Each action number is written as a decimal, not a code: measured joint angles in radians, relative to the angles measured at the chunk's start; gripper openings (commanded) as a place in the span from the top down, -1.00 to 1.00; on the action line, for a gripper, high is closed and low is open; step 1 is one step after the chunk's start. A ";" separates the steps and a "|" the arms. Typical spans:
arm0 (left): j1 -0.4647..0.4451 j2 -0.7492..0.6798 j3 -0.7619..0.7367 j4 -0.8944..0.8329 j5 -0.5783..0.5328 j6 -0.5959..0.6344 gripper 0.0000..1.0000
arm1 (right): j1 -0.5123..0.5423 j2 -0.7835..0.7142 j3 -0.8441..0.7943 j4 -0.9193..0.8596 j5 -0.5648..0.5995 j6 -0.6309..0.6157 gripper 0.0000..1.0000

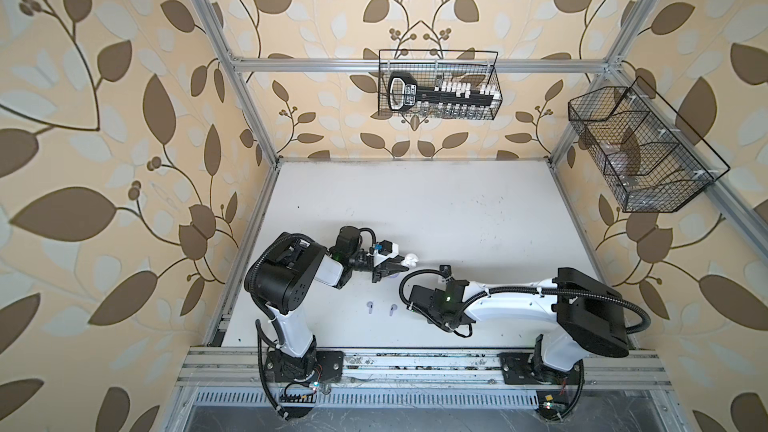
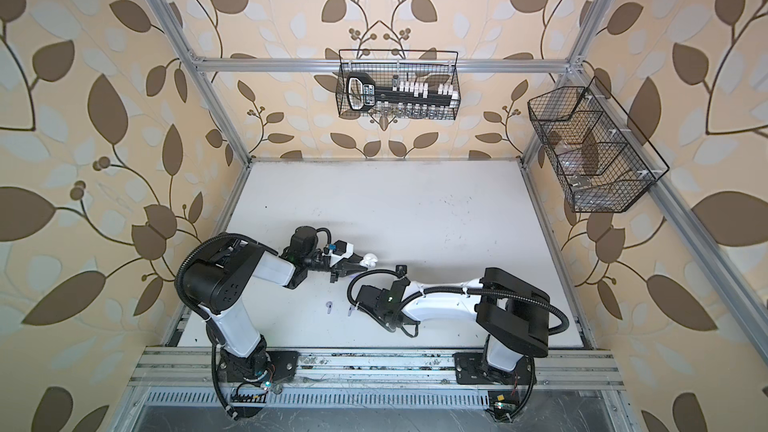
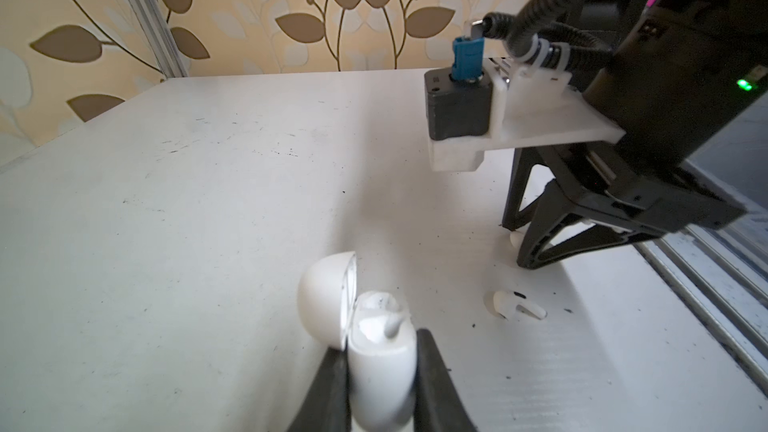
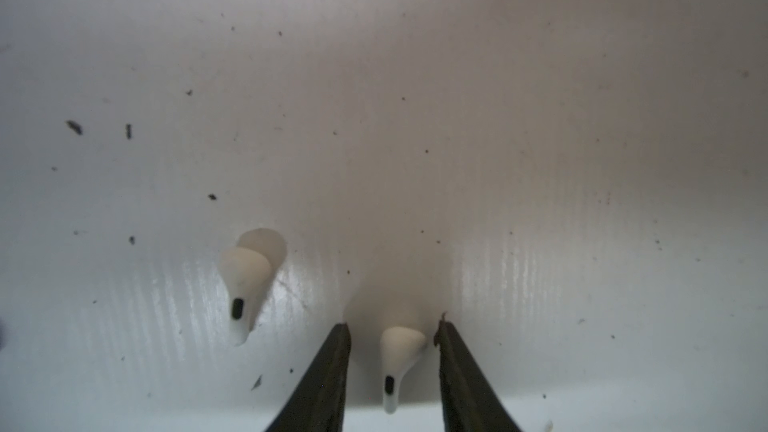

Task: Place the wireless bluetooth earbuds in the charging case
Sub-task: 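Align the open right gripper over the white earbud nearest the robot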

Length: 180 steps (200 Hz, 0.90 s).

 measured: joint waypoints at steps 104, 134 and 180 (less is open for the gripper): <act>0.000 0.000 0.000 0.000 0.000 0.000 1.00 | -0.006 -0.032 -0.042 0.043 -0.014 0.001 0.33; 0.000 0.000 0.000 0.000 0.000 0.000 1.00 | -0.008 -0.036 -0.048 0.052 -0.015 0.001 0.37; 0.000 0.000 0.000 0.000 0.000 0.000 1.00 | -0.009 -0.047 -0.058 0.056 -0.022 0.001 0.38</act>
